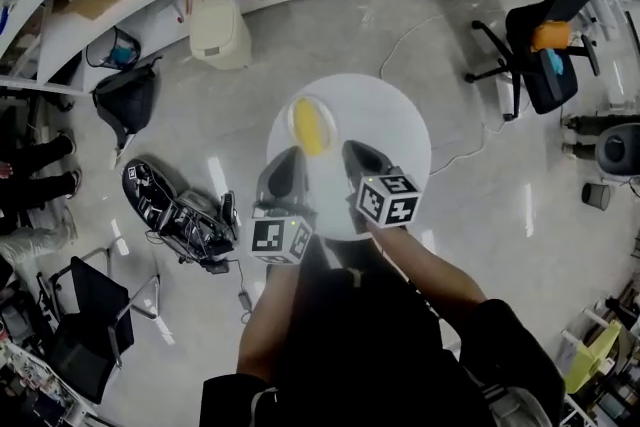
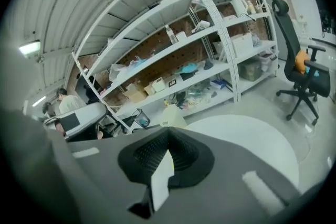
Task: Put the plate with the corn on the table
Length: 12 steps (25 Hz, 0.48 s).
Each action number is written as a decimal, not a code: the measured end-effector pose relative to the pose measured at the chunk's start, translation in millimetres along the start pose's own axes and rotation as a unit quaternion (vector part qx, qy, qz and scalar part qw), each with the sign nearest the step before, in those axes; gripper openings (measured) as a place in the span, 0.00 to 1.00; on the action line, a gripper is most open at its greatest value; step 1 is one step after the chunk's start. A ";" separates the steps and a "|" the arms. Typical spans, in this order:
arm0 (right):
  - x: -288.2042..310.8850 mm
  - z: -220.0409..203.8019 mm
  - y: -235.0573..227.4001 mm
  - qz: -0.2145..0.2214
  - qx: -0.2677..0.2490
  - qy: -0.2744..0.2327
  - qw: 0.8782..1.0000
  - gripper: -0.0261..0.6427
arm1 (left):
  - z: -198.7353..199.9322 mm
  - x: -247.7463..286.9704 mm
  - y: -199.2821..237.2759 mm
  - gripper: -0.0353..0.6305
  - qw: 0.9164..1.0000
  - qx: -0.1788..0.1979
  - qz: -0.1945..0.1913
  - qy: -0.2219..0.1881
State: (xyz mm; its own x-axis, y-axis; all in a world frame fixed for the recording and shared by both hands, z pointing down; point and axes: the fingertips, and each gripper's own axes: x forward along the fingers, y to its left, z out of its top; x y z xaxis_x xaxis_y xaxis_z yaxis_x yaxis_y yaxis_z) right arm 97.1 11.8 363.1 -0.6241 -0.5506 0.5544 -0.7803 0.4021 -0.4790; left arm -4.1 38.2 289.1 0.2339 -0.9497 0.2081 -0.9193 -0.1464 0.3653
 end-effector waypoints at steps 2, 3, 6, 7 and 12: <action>-5.3 14.0 7.7 0.008 -0.018 -0.018 1.000 0.05 | 8.5 -1.6 -7.3 0.06 1.000 0.012 0.000 -0.011; -9.0 20.7 10.9 0.011 -0.025 -0.026 0.999 0.05 | 12.1 -2.7 -12.3 0.06 1.000 0.018 0.000 -0.015; -29.3 34.6 19.6 0.014 -0.043 -0.048 0.998 0.05 | 15.1 -13.0 -30.4 0.06 0.999 0.029 0.000 -0.017; -36.4 38.0 22.7 0.014 -0.048 -0.054 0.997 0.05 | 15.3 -17.3 -35.1 0.06 0.999 0.031 -0.001 -0.015; -63.9 54.3 37.6 0.019 -0.077 -0.090 0.993 0.05 | 28.7 -33.0 -48.4 0.06 0.999 0.042 -0.003 -0.026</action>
State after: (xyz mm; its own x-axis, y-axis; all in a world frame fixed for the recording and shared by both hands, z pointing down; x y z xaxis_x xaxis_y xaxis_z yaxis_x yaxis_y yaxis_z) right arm 109.9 22.4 272.8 -0.6466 -0.6487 0.4014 -0.7620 0.5244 -0.3799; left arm 23.6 68.7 238.5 0.2252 -0.9615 0.1576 -0.9416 -0.1732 0.2888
